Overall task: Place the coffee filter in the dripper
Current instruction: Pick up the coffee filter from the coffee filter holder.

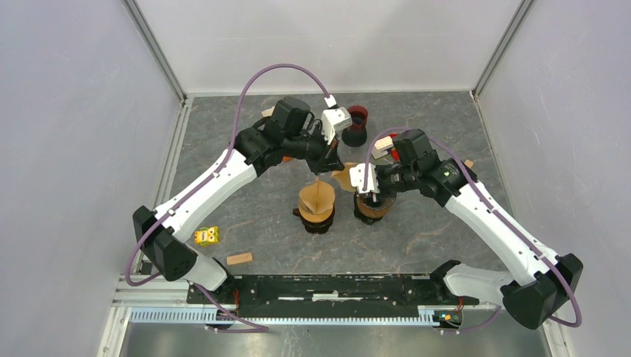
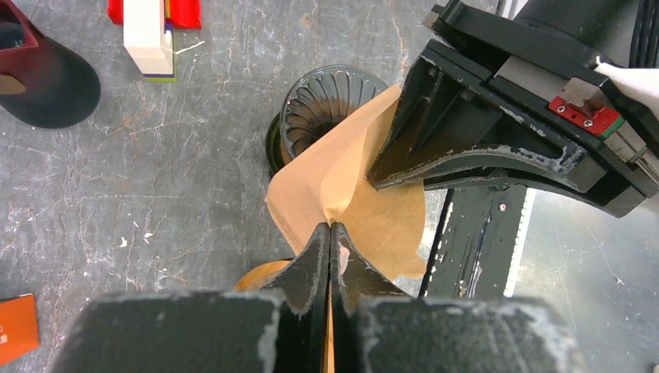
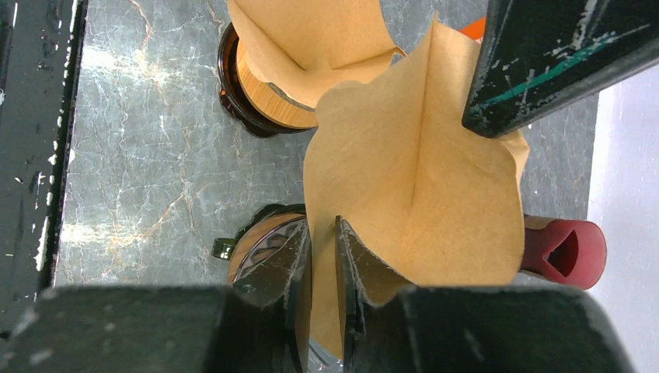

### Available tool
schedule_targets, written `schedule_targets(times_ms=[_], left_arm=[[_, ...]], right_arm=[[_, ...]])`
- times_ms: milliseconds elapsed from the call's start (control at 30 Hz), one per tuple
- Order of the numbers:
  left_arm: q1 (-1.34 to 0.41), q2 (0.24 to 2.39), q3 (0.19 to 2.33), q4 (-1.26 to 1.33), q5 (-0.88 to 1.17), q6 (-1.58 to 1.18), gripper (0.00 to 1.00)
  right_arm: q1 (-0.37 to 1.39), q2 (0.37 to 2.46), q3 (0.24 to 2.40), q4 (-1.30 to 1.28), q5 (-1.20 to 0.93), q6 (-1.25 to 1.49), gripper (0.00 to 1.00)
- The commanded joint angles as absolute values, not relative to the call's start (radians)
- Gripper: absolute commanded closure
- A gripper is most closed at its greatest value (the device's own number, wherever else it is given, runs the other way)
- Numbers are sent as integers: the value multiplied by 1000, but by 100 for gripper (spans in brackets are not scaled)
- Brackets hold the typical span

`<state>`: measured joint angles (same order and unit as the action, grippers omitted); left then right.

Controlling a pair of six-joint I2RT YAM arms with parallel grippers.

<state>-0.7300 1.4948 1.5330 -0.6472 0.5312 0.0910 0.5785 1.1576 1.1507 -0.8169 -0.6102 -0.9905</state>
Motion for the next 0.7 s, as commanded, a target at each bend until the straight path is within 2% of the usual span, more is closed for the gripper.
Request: schedule_targets(times_ms=[0, 67, 467, 567, 667], left_arm=[[-722, 1486, 1543, -588, 585, 33, 98], [-721, 1486, 1534, -588, 608, 36, 98], [-721, 1486, 1514, -574, 645, 26, 98], [-721, 1488, 1516, -574, 653, 23, 98], [-718, 1488, 1515, -574, 653, 23, 98]], right_arm=[[587, 1159, 1159, -772, -613, -983, 80], [589, 1159, 1165, -760, -606, -973, 79], [625, 1185, 1190, -722, -536, -948, 55], [636, 1193, 1197, -719, -515, -948, 55], [641, 1199, 1194, -724, -493, -954, 64]])
